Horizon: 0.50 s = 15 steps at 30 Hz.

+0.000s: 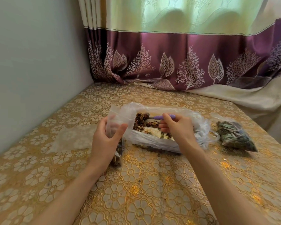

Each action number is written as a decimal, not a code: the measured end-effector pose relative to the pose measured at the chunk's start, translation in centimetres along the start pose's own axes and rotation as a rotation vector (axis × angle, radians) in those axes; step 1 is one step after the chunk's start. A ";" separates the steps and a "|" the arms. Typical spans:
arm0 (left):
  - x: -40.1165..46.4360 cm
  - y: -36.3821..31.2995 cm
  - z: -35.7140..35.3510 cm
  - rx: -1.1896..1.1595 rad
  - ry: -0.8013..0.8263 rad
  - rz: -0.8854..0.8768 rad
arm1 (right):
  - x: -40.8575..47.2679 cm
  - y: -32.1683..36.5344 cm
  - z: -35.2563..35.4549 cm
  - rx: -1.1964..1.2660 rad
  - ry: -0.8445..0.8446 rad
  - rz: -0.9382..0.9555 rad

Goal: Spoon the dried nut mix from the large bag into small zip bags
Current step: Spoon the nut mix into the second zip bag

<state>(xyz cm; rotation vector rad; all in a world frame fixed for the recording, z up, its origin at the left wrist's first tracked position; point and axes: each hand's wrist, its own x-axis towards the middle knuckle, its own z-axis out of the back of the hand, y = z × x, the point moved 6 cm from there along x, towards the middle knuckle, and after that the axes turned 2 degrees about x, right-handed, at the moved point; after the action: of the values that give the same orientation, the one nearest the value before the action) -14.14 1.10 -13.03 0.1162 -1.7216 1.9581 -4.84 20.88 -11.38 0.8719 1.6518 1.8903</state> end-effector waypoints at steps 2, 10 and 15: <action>0.0 0.0 0.0 -0.005 0.000 0.001 | -0.1 -0.2 -0.2 0.049 0.054 -0.039; 0.1 0.1 -0.1 -0.001 -0.007 -0.009 | -0.3 -0.5 0.6 0.223 0.061 -0.161; 0.2 0.2 0.0 -0.005 -0.005 -0.007 | -0.6 -0.2 1.1 0.314 0.030 -0.239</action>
<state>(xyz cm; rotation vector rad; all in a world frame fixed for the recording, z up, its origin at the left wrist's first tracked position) -14.32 1.17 -13.11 0.1256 -1.7264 1.9499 -3.62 21.26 -11.56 0.7262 2.0081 1.5166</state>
